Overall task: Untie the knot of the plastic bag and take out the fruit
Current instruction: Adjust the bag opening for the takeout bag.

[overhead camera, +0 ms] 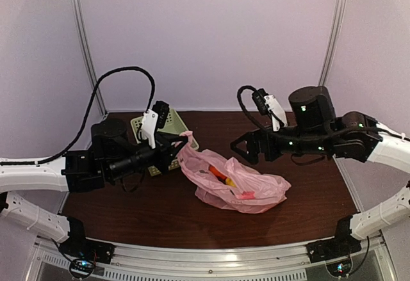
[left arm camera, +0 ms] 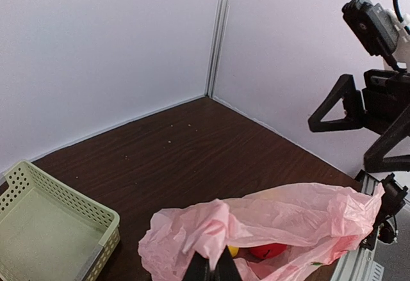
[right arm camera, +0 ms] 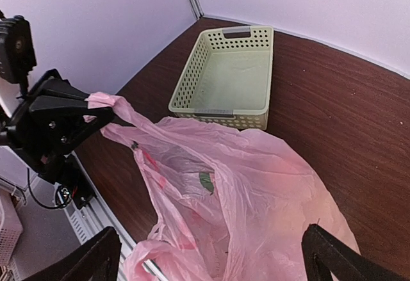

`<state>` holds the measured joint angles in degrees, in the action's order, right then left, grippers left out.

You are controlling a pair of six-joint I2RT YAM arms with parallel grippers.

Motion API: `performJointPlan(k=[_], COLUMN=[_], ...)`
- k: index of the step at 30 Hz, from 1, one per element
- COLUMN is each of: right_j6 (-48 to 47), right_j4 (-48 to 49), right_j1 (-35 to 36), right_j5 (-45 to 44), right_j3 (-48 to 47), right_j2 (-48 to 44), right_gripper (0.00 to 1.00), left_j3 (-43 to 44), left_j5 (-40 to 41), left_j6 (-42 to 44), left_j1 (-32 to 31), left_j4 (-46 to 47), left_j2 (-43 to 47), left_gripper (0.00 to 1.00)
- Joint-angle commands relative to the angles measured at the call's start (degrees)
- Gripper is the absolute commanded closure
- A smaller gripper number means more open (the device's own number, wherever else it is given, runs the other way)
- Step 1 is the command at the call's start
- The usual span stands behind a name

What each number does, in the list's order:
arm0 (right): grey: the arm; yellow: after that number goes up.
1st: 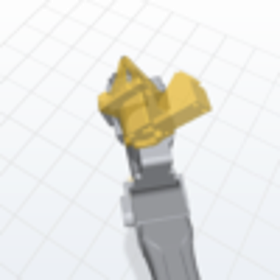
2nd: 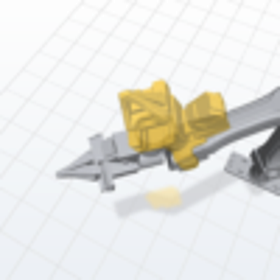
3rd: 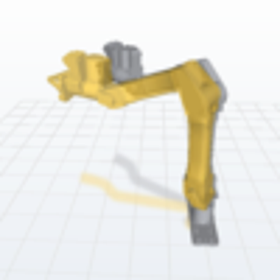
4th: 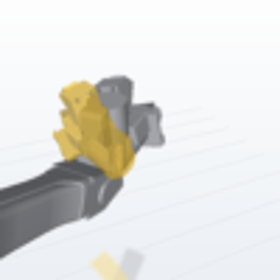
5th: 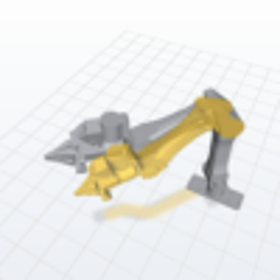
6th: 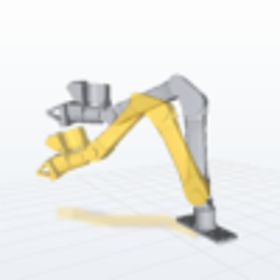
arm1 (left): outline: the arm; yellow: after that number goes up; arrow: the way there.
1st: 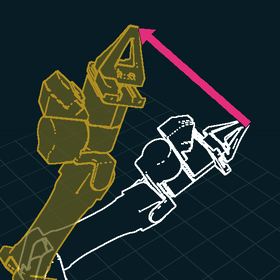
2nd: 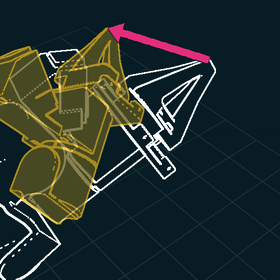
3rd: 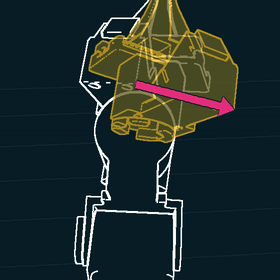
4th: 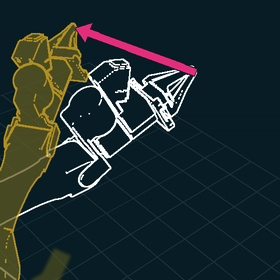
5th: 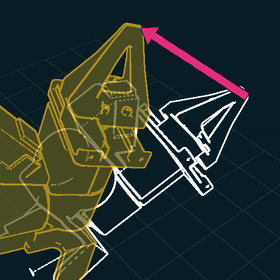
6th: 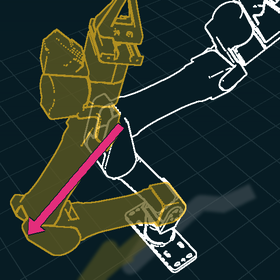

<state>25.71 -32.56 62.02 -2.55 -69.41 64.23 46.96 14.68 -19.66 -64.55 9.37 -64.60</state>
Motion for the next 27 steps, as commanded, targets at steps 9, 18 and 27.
performJointPlan(k=[9, 18, 27], right_j6=[-6.66, -10.98, -8.62], right_j4=[0.96, -1.99, -4.96], right_j1=[-7.11, -8.31, -10.97], right_j5=[13.15, 13.56, 6.20], right_j3=[-6.05, -5.88, -3.90], right_j2=[18.93, 25.97, 28.57], right_gripper=[0.00, 0.00, 0.44], left_j3=[-0.58, -0.34, -0.19], left_j5=[-2.65, -2.81, -1.70], left_j6=[-0.35, -0.55, -0.47], left_j1=[0.05, 0.05, 0.12], left_j4=[2.47, 2.51, 1.86], left_j2=[1.43, 1.15, 2.40], left_gripper=[0.99, 0.99, 0.99])
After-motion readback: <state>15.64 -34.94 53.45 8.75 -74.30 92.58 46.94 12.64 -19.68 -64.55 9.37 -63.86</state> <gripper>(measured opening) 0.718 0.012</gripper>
